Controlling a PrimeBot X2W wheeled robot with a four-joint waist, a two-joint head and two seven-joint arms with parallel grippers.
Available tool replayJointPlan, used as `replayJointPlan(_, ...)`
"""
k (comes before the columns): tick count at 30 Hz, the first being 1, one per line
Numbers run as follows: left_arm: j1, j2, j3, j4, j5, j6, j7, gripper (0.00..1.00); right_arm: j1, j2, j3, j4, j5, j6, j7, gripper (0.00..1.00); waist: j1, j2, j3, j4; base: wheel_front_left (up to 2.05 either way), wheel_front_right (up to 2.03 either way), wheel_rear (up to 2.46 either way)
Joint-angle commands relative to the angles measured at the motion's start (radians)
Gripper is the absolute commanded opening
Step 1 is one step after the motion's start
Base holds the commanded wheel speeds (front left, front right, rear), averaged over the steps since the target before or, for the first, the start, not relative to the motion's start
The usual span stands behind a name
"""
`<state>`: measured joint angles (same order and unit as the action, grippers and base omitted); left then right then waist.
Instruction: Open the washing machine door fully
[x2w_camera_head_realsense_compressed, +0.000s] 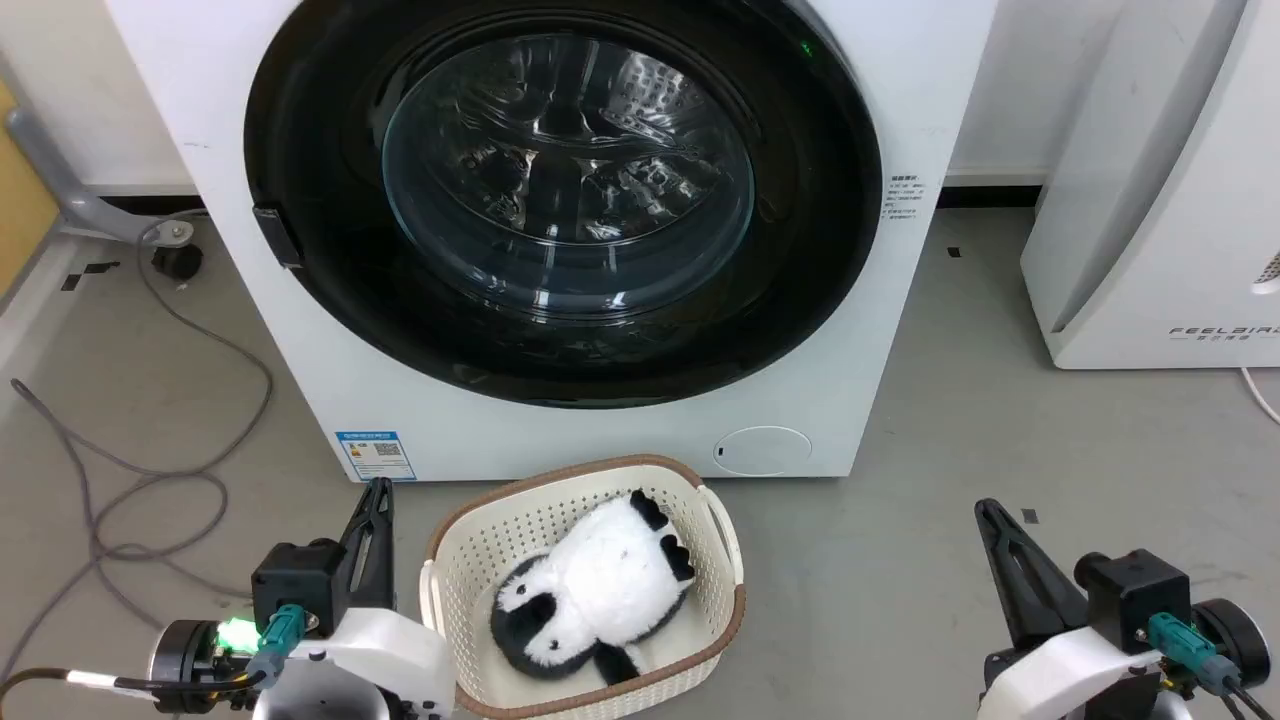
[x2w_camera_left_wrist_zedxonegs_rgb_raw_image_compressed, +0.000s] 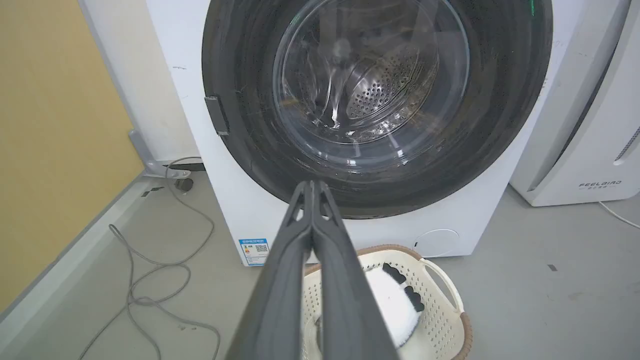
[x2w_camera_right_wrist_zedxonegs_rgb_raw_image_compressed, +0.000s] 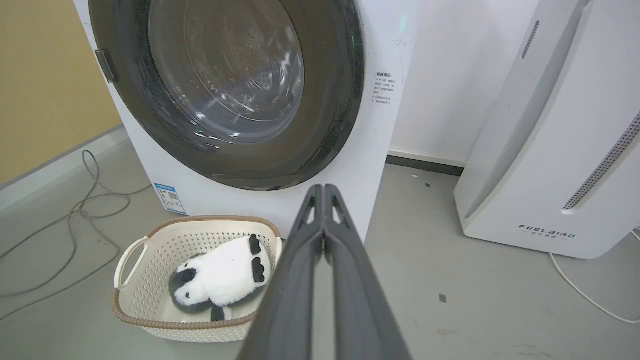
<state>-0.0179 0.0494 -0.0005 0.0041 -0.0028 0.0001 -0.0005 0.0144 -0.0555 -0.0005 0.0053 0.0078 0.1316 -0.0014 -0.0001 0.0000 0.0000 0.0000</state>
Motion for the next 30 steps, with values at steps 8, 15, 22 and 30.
replayJointPlan(8, 0.018, 0.001, 0.000, -0.004, 0.003, 0.000, 0.000, 0.00, -0.014, 0.005, 0.000, -0.005, -0.008, -0.001, 0.001, 0.00, 0.0001, 0.0000, 0.000, 0.000, 0.00, 0.00, 0.00)
replayJointPlan(15, 0.018, 0.001, 0.000, -0.004, 0.003, 0.000, 0.000, 0.00, -0.014, 0.005, 0.000, -0.005, -0.008, -0.001, 0.001, 0.00, 0.0001, 0.0000, 0.000, 0.000, 0.00, 0.00, 0.00)
replayJointPlan(22, 0.000, 0.000, 0.000, 0.001, 0.000, 0.000, 0.000, 1.00, 0.001, 0.000, 0.000, 0.000, 0.001, 0.000, 0.000, 1.00, 0.0001, 0.0000, 0.000, 0.000, 0.00, 0.00, 0.00)
replayJointPlan(30, 0.001, 0.000, -0.006, 0.007, -0.001, 0.000, -0.012, 1.00, 0.004, 0.000, -0.003, 0.002, 0.006, 0.000, -0.012, 1.00, 0.0001, 0.0000, 0.001, 0.000, 0.00, 0.00, 0.00)
